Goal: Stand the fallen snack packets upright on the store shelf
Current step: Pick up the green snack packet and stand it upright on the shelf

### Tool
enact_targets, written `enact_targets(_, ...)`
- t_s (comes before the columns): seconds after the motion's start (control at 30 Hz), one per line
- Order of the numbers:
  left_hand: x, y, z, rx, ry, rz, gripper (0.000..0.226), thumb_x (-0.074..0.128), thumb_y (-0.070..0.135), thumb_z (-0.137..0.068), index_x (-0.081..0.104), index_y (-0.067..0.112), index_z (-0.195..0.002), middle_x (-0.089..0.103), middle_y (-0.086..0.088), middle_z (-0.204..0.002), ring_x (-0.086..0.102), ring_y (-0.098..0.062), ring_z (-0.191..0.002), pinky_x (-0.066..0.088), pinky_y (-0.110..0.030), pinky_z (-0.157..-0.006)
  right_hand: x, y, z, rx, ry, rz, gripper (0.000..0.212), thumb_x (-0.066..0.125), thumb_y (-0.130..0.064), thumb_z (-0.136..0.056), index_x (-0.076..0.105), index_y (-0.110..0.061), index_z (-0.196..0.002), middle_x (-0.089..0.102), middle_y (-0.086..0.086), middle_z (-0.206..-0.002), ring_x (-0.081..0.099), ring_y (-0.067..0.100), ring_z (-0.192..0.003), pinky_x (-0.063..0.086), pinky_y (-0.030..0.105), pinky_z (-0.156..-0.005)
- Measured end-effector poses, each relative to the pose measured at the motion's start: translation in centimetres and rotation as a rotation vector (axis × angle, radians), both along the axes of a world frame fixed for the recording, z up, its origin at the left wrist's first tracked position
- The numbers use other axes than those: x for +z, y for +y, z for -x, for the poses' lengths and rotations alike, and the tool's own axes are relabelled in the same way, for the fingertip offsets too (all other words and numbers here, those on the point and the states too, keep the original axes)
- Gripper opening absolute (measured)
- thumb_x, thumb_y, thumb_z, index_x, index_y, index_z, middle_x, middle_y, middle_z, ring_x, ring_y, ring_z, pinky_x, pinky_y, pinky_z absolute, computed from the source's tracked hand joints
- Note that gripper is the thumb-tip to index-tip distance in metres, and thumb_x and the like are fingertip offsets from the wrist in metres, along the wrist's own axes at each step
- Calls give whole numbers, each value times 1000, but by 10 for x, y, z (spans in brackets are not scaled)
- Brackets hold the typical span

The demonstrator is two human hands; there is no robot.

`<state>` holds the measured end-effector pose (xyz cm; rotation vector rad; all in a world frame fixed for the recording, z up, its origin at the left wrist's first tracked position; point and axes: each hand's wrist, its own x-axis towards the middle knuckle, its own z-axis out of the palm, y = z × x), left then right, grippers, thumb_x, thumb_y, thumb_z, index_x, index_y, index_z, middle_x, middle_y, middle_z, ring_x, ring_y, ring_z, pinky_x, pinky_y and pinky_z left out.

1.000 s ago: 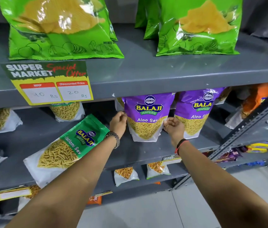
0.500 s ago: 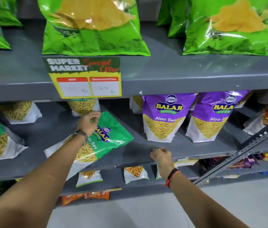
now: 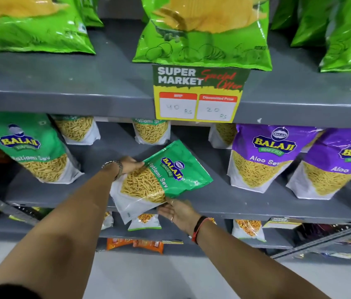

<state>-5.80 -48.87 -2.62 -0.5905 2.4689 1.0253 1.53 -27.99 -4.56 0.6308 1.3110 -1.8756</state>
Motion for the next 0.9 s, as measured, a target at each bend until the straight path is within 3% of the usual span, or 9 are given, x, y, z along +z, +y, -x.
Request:
enact_targets(0.07, 5, 4, -5, 23, 31, -42, 44, 56, 39, -86, 66, 2, -108, 66, -14, -102, 62, -27, -95, 45, -30, -89, -4, -3, 0, -66, -8, -64, 19, 43, -1, -94, 55, 8, -107, 62, 15, -77, 68, 27, -70, 59, 26, -53)
enact_targets(0.17, 12, 9, -16, 66, 86, -92, 45, 57, 36, -86, 65, -1, -111, 66, -21, -117, 63, -28, -102, 44, -28, -86, -9, -2, 0, -136, 6, -144, 14, 44, 0, -93, 56, 5, -90, 67, 13, -60, 66, 17, -40, 56, 28, -42)
enact_targets(0.23, 15, 15, -27, 106, 125, -127, 45, 58, 35, -86, 65, -2, -112, 65, -21, -119, 62, -31, -106, 45, -29, -89, -9, 8, -3, -154, 58, -146, 17, 43, -1, -94, 58, 3, -86, 70, 9, -57, 67, 18, -43, 58, 33, -46)
enact_targets(0.4, 23, 42, -62, 238, 235, -296, 43, 61, 35, -83, 66, 1, -110, 66, -13, -117, 65, -24, -92, 52, -33, -87, -2, 46, -6, -186, 275, -213, 20, 44, -4, -94, 59, 1, -106, 67, 13, -87, 66, 22, -64, 58, 26, -51)
enact_targets(0.53, 27, 78, -89, 455, 340, -493, 43, 61, 28, -84, 63, -4, -113, 64, -29, -117, 59, -33, -110, 46, -47, -97, 13, 77, -2, -204, 417, -324, 13, 51, -10, -92, 64, -7, -92, 66, 15, -87, 63, 16, -56, 56, 21, -48)
enact_targets(0.67, 32, 113, -111, 596, 395, -619, 43, 60, 28, -85, 62, -3, -115, 58, -38, -118, 52, -48, -115, 51, -37, -73, 31, 103, 5, -189, 548, -441, 14, 55, -16, -90, 69, -11, -91, 63, 3, -74, 57, 11, -57, 51, 16, -49)
enact_targets(0.73, 35, 125, -121, 630, 399, -676, 44, 61, 28, -84, 61, -3, -116, 63, -37, -103, 61, -45, -96, 49, -32, -64, 37, 112, 10, -179, 587, -496, 20, 59, -21, -88, 71, -7, -95, 63, -1, -70, 57, 12, -59, 53, 24, -60)
enact_targets(0.8, 36, 135, -127, 650, 397, -735, 42, 61, 28, -84, 62, -1, -115, 60, -11, -75, 50, -17, -58, 53, -26, -56, 43, 118, 11, -165, 619, -505, 15, 61, -26, -87, 71, -15, -89, 65, -1, -72, 59, 16, -65, 53, 33, -71)
enact_targets(0.9, 36, 143, -132, 661, 421, -791, 28, 60, 28, -85, 66, 7, -103, 57, 5, -63, 45, -5, -52, 41, -10, -35, 48, 124, 9, -161, 657, -518, 17, 61, -27, -86, 71, -14, -91, 64, -2, -74, 57, 16, -66, 52, 37, -79)
